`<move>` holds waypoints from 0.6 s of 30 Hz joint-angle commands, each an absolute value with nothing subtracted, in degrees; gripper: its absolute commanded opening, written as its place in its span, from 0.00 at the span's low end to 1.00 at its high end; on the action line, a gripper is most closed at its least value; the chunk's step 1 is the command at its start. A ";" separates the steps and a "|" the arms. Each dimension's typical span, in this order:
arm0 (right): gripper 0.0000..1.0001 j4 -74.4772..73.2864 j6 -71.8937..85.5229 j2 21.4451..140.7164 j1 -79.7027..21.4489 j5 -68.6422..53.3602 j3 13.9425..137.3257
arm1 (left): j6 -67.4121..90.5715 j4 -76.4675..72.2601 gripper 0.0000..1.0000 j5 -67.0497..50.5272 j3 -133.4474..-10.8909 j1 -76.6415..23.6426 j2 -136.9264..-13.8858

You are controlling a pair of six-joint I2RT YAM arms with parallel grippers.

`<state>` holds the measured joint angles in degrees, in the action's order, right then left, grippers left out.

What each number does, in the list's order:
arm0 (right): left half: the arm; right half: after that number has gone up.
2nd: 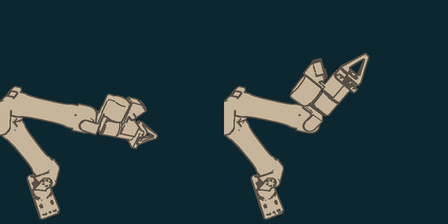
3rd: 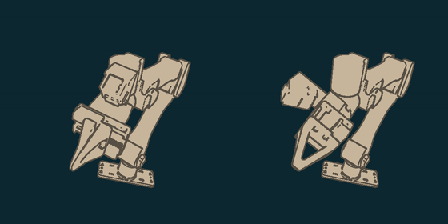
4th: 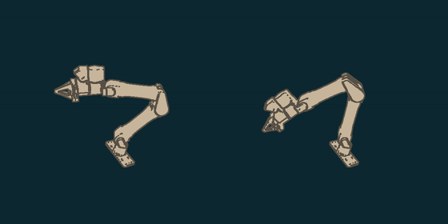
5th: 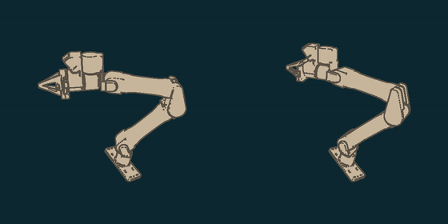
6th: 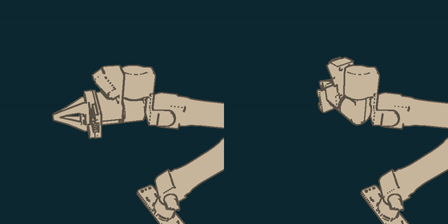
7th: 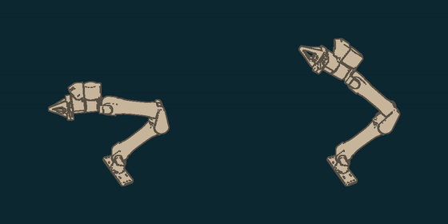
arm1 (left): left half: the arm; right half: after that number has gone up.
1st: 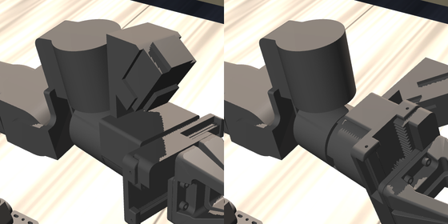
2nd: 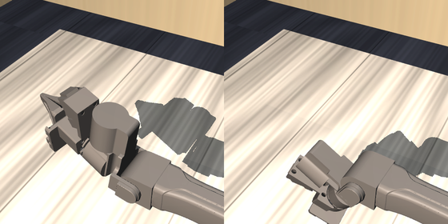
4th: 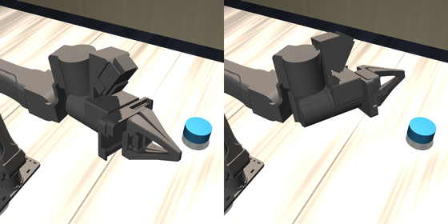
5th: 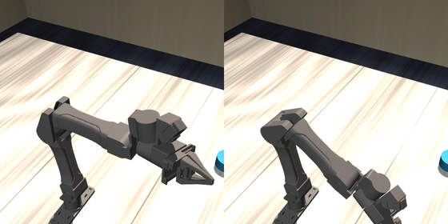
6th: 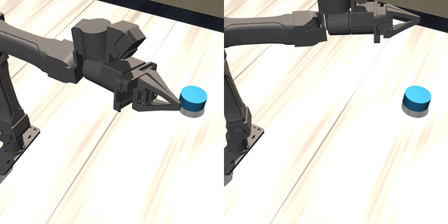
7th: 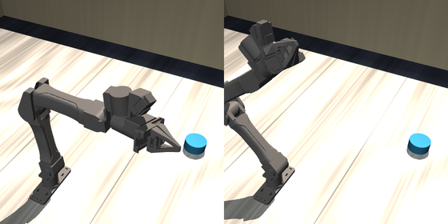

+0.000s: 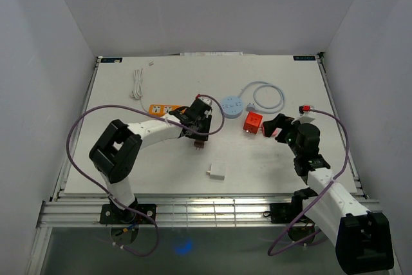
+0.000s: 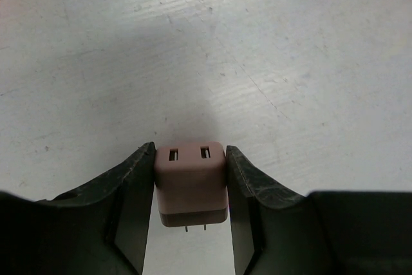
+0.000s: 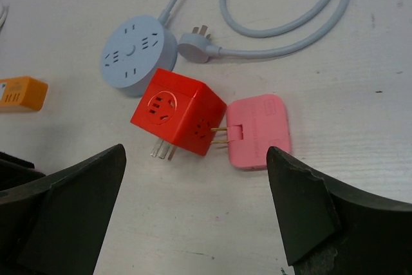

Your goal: Insert the plug

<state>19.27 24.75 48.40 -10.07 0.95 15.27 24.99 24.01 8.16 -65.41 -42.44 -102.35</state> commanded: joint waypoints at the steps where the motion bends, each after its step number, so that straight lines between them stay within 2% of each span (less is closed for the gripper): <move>1: 0.96 22.86 21.88 50.53 -9.84 -11.23 19.41 | 21.28 10.14 0.15 3.97 -58.56 -43.15 -90.55; 4: 1.00 17.07 20.83 55.80 -9.84 -20.37 26.26 | 17.59 0.02 0.13 -1.47 -51.17 -43.24 -84.39; 5: 0.96 15.48 20.57 58.86 -9.84 -22.48 29.76 | 16.88 -3.05 0.13 -2.02 -49.50 -43.42 -83.16; 9: 0.89 9.33 20.13 65.38 -10.89 -33.55 36.45 | 11.79 -15.35 0.16 -4.30 -40.54 -44.91 -78.40; 18: 0.83 -2.98 16.17 73.12 -22.67 -32.33 47.63 | 2.64 -28.99 0.14 -8.35 -31.56 -48.77 -73.92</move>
